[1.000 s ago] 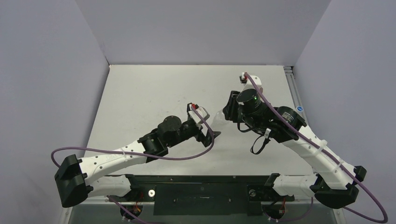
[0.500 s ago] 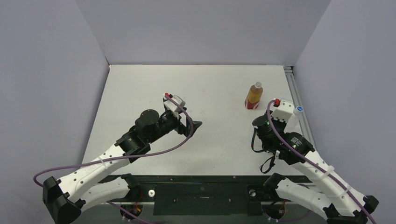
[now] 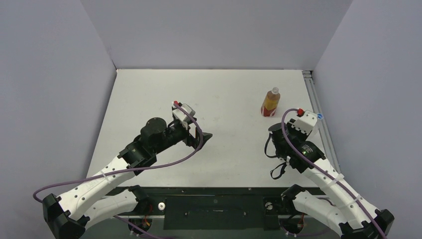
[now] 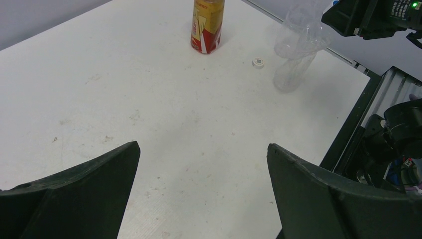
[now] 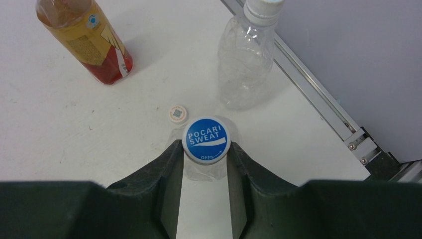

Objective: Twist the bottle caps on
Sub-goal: Place the plastic bottle at the center of the board.

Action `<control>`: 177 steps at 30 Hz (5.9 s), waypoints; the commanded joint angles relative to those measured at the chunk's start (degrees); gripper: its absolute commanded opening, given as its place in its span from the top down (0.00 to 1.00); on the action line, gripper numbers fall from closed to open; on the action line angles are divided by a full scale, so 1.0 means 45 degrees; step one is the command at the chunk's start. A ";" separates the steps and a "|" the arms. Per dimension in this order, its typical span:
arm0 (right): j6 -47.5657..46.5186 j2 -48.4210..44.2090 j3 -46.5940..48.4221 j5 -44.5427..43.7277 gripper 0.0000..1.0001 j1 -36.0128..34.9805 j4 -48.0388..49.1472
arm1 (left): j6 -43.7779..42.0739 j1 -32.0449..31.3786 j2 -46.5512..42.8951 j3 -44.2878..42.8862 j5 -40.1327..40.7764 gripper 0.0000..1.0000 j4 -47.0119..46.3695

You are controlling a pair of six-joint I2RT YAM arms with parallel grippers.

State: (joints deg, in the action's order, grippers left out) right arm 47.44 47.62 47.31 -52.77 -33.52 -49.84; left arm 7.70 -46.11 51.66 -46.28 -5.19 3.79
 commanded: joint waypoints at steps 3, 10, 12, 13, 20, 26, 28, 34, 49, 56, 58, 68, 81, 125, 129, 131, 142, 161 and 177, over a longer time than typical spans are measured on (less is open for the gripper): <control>0.0292 -0.0268 -0.0432 -0.0490 0.93 0.0182 0.0575 | -0.0072 0.0274 -0.0114 -0.0078 -0.0330 0.03 -0.0449; 0.0506 -0.0662 -0.0996 -0.0446 0.92 0.0182 0.0671 | -0.0024 0.0339 -0.0071 0.0004 -0.0440 0.03 -0.0576; 0.0487 -0.0740 -0.1033 -0.0500 0.92 0.0180 0.0630 | 0.0000 0.0350 -0.0073 0.0035 -0.0447 0.03 -0.0605; 0.0480 -0.0758 -0.1014 -0.0529 0.92 0.0181 0.0555 | 0.0013 0.0357 -0.0073 0.0043 -0.0472 0.04 -0.0626; 0.0432 -0.0991 -0.0750 -0.1277 0.92 0.0211 0.0006 | 0.0060 0.0393 -0.0039 0.0041 -0.0555 0.03 -0.0628; 0.0382 -0.1066 -0.0699 -0.1482 0.92 0.0694 -0.0104 | 0.0120 0.0411 -0.0023 0.0070 -0.0622 0.03 -0.0633; 0.0359 -0.1069 -0.0641 -0.1415 0.92 0.0842 -0.0135 | 0.0114 0.0420 -0.0048 0.0072 -0.0614 0.03 -0.0614; 0.0596 -0.1148 -0.0799 -0.1045 0.85 0.0973 -0.0231 | 0.0152 0.0422 -0.0018 0.0051 -0.0670 0.03 -0.0608; 0.1008 -0.1430 -0.0872 -0.0822 0.47 0.0962 -0.0477 | 0.0220 0.0424 0.0002 0.0048 -0.0770 0.04 -0.0619; 0.0969 -0.1481 -0.0797 -0.0694 0.44 0.0964 -0.0505 | 0.0288 0.0452 0.0133 0.0017 -0.0908 0.03 -0.0657; 0.0923 -0.1490 -0.0805 -0.0653 0.44 0.0974 -0.0479 | 0.0298 0.0445 0.0157 -0.0003 -0.0930 0.03 -0.0658; 0.0742 -0.1296 -0.0792 -0.0405 0.42 0.0965 -0.0278 | 0.0319 0.0496 0.0229 0.0014 -0.1005 0.03 -0.0648; 0.0425 -0.1308 -0.0174 0.0018 0.33 0.0969 -0.0292 | 0.0434 0.0551 0.0463 -0.0023 -0.1336 0.04 -0.1114; -0.1719 -0.0780 0.7739 0.3715 0.25 0.1184 -0.2940 | 0.1319 -0.1318 1.9892 -1.1447 -0.9246 0.24 -1.1669; -0.1854 -0.0527 0.7620 0.3951 0.25 0.1198 -0.2647 | 0.0949 -0.1572 2.0934 -1.2835 -0.9176 0.24 -1.0588; -0.1944 -0.0416 0.7679 0.4042 0.25 0.1213 -0.2560 | 0.1008 -0.1590 2.1476 -1.3511 -0.9010 0.24 -1.0293; -0.2312 0.0290 0.7820 0.4560 0.25 0.1299 -0.2290 | 0.3311 -0.1786 2.4291 -1.7626 -0.7873 0.23 -0.9122; -0.2675 0.0784 0.7369 0.5702 0.25 0.1979 -0.1631 | 0.2540 -0.2800 2.3602 -1.5204 -0.2501 0.22 -1.1190; -0.2583 0.0521 0.6778 0.6107 0.25 0.2082 -0.1320 | 0.1766 -0.2751 2.2441 -1.3635 -0.1473 0.90 -0.9244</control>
State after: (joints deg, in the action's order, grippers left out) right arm 36.40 50.89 78.52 -25.96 -24.67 -57.95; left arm 16.29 -58.83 157.18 -112.71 -15.59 -42.94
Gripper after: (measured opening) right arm 0.751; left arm 0.108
